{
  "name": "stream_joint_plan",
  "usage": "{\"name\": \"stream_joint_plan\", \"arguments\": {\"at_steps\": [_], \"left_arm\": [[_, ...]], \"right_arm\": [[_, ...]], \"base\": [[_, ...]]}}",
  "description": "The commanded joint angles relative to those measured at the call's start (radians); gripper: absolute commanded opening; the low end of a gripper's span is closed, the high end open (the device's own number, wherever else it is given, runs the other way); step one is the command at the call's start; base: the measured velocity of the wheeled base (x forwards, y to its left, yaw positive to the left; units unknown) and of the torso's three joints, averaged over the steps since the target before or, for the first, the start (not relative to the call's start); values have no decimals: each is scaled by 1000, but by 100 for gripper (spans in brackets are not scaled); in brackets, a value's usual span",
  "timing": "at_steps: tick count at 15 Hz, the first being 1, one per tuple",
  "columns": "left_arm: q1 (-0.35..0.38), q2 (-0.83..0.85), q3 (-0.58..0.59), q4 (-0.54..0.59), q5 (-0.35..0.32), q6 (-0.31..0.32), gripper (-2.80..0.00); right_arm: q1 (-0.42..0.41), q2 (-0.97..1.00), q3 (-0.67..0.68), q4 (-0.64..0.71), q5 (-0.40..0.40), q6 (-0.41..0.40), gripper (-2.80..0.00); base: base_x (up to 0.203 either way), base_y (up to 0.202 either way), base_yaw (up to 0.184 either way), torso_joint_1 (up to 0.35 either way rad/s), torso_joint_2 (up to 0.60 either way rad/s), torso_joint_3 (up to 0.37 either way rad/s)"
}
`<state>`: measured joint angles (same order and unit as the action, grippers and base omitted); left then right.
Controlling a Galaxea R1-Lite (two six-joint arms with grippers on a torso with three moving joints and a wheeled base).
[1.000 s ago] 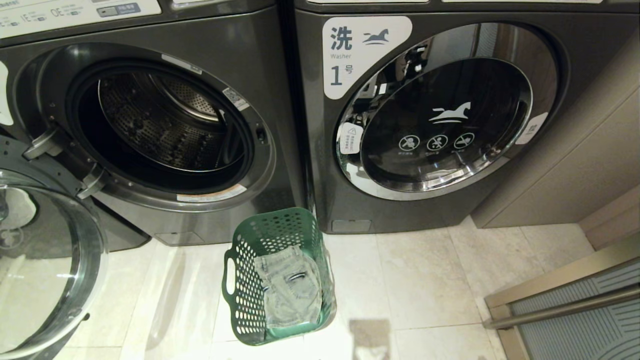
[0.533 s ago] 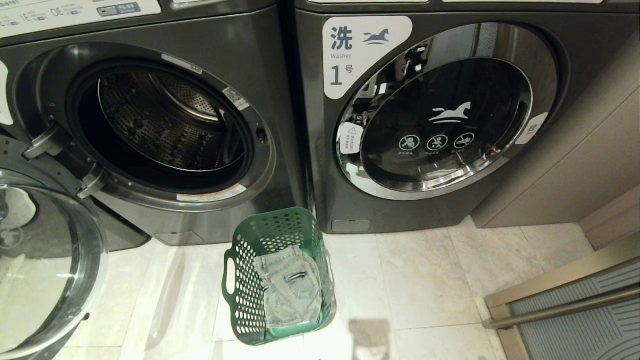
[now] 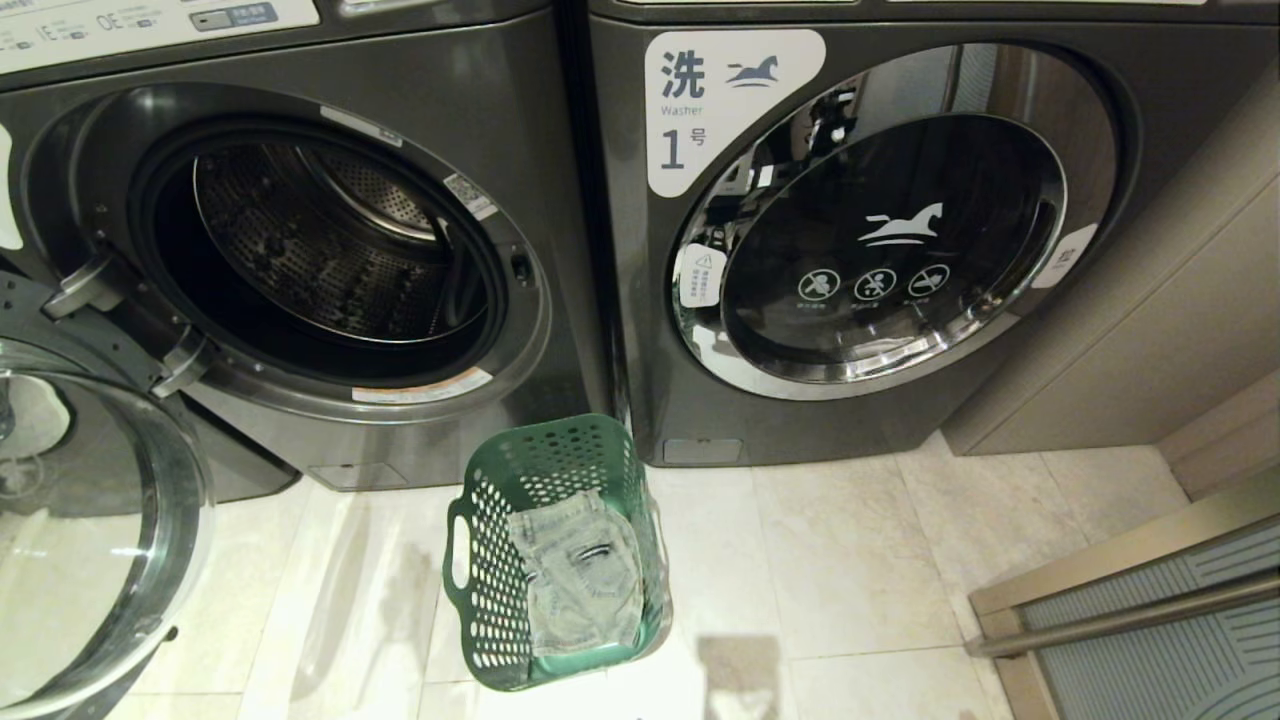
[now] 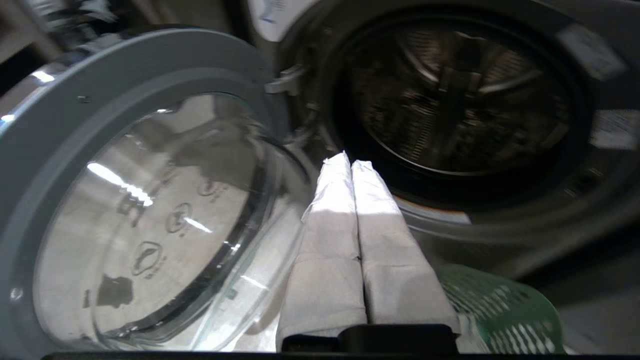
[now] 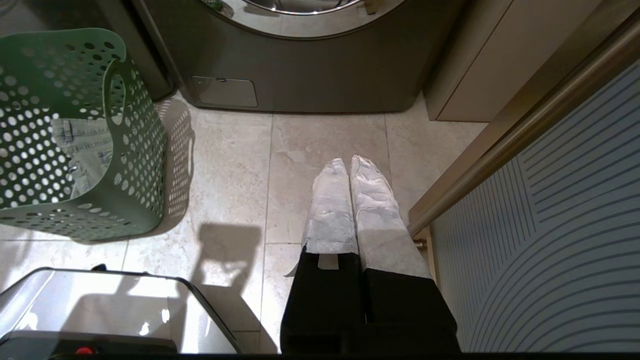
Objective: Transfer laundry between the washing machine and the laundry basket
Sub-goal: Close the washing machine door with the left hand
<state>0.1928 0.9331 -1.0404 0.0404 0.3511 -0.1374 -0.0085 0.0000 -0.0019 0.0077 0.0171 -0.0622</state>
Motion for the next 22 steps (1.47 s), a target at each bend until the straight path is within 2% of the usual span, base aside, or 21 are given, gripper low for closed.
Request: {"name": "stream_joint_plan", "arguments": {"at_steps": [1, 4, 6, 9, 11, 12, 14, 18, 22], "left_arm": [[232, 207, -90, -2, -77, -31, -280], [587, 381, -288, 6, -266, -68, -280], [711, 466, -420, 37, -375, -110, -280], [763, 553, -590, 163, -408, -196, -280], [803, 596, -686, 356, -411, -280, -280], [825, 619, -729, 418, -413, -324, -280], [904, 688, -812, 484, -426, -380, -280], [1038, 779, -883, 510, -484, -395, -280], [1042, 799, -883, 579, -531, -409, -280]], "right_arm": [[1, 2, 0, -2, -3, -1, -280], [0, 2, 2, -2, -3, 0, -280], [1, 2, 0, -2, -5, -2, -280], [0, 2, -1, 0, -7, 5, -280], [-1, 2, -1, 0, -7, 4, -280], [0, 2, -1, 0, -8, 5, -280], [1, 2, 0, 0, -8, 7, -280], [-1, 2, -1, 0, -8, 9, -280], [0, 2, -3, 3, -8, 9, -280]], "base": [[0, 0, 0, 0, 0, 0], [0, 0, 0, 0, 0, 0], [0, 0, 0, 0, 0, 0], [0, 0, 0, 0, 0, 0], [0, 0, 0, 0, 0, 0], [0, 0, 0, 0, 0, 0], [0, 0, 0, 0, 0, 0], [0, 0, 0, 0, 0, 0], [0, 0, 0, 0, 0, 0]]}}
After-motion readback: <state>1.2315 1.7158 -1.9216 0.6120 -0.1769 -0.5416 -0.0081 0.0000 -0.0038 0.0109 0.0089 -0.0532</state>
